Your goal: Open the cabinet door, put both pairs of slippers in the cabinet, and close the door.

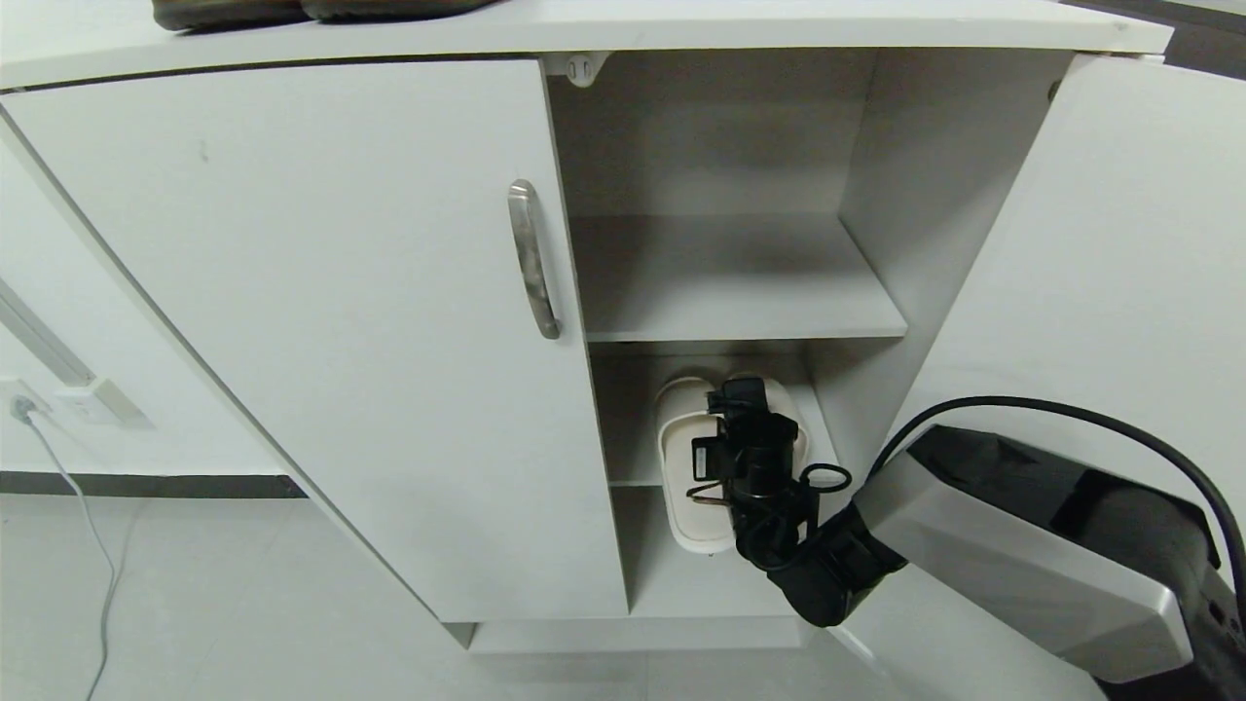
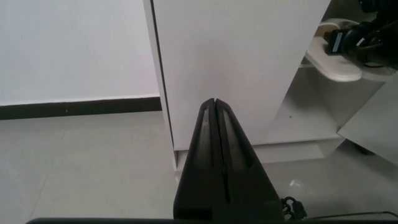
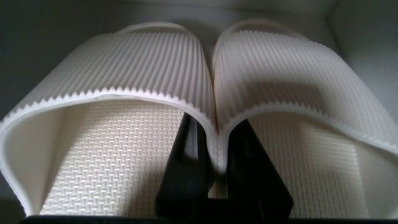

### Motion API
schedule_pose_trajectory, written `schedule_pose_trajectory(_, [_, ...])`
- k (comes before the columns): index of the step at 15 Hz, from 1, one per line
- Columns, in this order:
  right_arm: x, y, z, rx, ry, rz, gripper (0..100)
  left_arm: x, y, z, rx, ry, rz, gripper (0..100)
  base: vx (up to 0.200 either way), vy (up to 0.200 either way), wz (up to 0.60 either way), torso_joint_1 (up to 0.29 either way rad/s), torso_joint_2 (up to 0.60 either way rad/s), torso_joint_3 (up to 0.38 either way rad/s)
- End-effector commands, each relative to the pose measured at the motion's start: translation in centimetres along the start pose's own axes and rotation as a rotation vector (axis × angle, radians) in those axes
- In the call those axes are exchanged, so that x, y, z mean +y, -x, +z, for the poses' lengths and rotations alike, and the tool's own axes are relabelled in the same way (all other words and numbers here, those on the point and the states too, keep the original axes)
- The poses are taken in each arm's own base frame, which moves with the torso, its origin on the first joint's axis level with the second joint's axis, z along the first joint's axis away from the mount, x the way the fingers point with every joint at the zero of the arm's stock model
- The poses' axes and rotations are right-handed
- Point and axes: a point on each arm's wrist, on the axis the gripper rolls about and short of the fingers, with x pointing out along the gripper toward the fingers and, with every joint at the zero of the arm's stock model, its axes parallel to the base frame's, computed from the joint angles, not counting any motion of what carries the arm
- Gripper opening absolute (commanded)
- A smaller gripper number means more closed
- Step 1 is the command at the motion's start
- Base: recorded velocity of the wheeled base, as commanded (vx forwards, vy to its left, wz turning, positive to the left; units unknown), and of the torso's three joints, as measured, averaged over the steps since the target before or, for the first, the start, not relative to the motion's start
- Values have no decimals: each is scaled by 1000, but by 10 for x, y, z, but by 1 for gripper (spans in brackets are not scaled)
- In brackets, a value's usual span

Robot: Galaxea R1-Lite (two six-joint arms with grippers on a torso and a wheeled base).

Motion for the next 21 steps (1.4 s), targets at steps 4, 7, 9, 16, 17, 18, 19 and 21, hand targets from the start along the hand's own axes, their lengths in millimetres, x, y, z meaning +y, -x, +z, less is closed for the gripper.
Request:
schedule_pose_trajectory(4, [0, -19, 1, -2, -3, -22, 0, 0, 0, 0, 0, -1, 0, 0, 0, 0, 0, 0, 0, 0])
schedule_pose_trajectory(7, [1, -25, 9, -2, -3, -28, 0, 0, 0, 0, -1, -2, 0, 0, 0, 0, 0, 0, 0, 0])
schedule_pose_trajectory(9, [-1, -30, 8, -7, -7, -37, 0, 0, 0, 0, -1, -2, 0, 0, 0, 0, 0, 0, 0, 0])
schedule_pose_trajectory(16, [-10, -50, 2, -9, -9, -73, 0, 0, 0, 0, 0, 0, 0, 0, 0, 0, 0, 0, 0, 0])
schedule_pose_trajectory(17, [-10, -51, 2, -10, -10, -74, 0, 0, 0, 0, 0, 0, 0, 0, 0, 0, 0, 0, 0, 0])
schedule_pose_trajectory(18, [-10, -51, 4, -15, -13, -74, 0, 0, 0, 0, 0, 0, 0, 0, 0, 0, 0, 0, 0, 0])
schedule_pose_trajectory(19, [-9, -52, 5, -17, -14, -74, 0, 0, 0, 0, 0, 0, 0, 0, 0, 0, 0, 0, 0, 0])
schedule_pose_trajectory(21, [-9, -53, 6, -14, -12, -74, 0, 0, 0, 0, 0, 0, 0, 0, 0, 0, 0, 0, 0, 0])
